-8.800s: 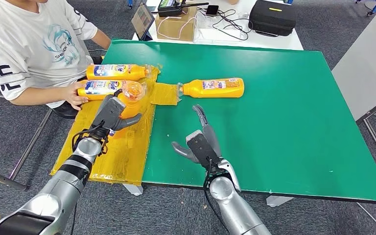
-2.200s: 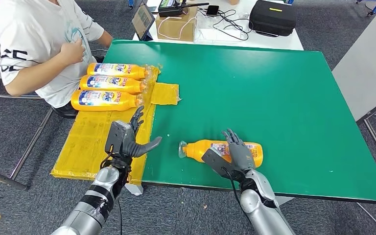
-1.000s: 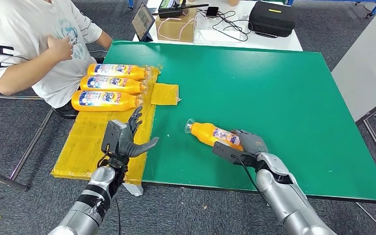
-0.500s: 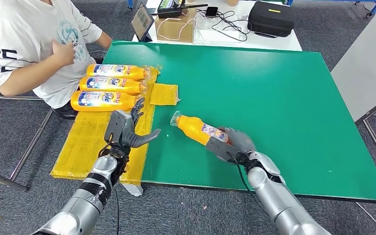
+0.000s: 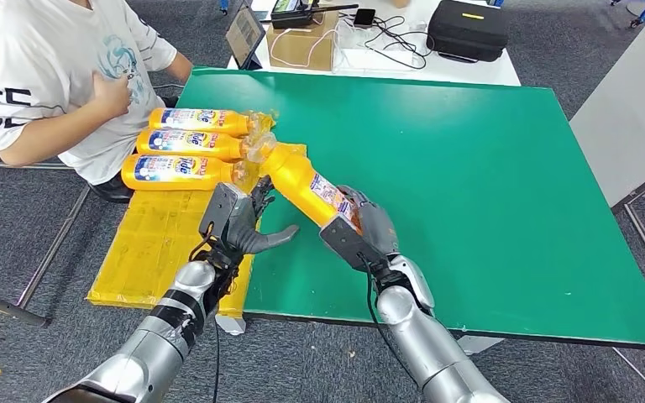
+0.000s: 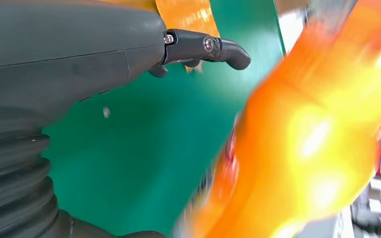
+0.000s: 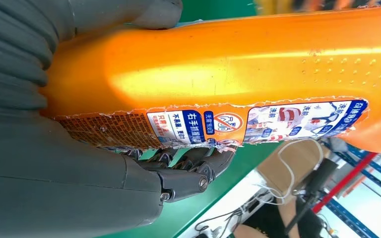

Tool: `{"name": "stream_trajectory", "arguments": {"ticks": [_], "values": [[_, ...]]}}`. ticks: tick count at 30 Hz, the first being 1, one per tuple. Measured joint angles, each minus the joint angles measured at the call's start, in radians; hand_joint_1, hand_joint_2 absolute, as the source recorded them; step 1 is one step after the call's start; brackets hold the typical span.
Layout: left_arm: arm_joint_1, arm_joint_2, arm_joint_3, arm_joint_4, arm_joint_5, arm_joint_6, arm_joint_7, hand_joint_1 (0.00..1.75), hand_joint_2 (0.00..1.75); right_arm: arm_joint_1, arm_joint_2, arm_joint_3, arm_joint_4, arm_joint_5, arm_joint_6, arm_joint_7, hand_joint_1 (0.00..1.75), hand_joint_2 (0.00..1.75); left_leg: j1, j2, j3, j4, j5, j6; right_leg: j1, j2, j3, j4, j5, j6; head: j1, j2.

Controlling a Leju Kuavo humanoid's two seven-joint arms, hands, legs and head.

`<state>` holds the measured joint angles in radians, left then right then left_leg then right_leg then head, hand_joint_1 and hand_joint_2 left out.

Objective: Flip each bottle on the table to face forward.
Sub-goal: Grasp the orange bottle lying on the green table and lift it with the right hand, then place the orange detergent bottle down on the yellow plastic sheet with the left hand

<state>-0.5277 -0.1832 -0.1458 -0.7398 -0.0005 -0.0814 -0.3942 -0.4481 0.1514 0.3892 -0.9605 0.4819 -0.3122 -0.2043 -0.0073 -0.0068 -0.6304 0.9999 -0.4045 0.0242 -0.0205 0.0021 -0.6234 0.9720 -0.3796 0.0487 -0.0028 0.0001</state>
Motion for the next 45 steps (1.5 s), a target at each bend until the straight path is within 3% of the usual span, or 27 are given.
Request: {"name": "stream_trajectory", "arguments": {"ticks": [8,15,27,45], "values": [[-0.013,-0.018,-0.031,0.006,0.101,-0.099,0.037,0.0,1.75,-0.009,0.057,0.015,0.011,-0.024,0.008,-0.029,1.75,1.75,0.0,0.0,0.0,0.0,0.0,0.0,0.0,0.0,0.0,0.0,0.0,0.0,0.0,0.0],[-0.015,-0.019,-0.05,0.005,0.171,-0.137,0.055,0.0,1.75,-0.011,0.075,0.035,0.036,-0.046,0.027,-0.044,1.75,1.75,0.0,0.0,-0.001,0.0,0.0,0.0,0.0,0.0,-0.001,0.0,0.0,0.0,0.0,0.0],[0.01,-0.016,-0.061,-0.022,0.226,-0.13,0.068,0.0,1.75,-0.011,0.105,0.067,0.102,-0.046,0.043,-0.061,1.75,1.75,0.0,0.0,-0.001,0.0,0.0,0.0,0.0,0.0,-0.001,0.0,0.0,0.0,0.0,0.0],[0.047,0.004,-0.061,-0.046,0.308,-0.13,0.09,0.0,1.75,-0.039,0.109,0.126,0.18,0.033,0.042,-0.02,1.75,1.75,0.0,0.001,-0.001,0.0,0.0,0.0,0.0,0.0,-0.002,0.0,0.0,0.0,0.0,0.0]]}}
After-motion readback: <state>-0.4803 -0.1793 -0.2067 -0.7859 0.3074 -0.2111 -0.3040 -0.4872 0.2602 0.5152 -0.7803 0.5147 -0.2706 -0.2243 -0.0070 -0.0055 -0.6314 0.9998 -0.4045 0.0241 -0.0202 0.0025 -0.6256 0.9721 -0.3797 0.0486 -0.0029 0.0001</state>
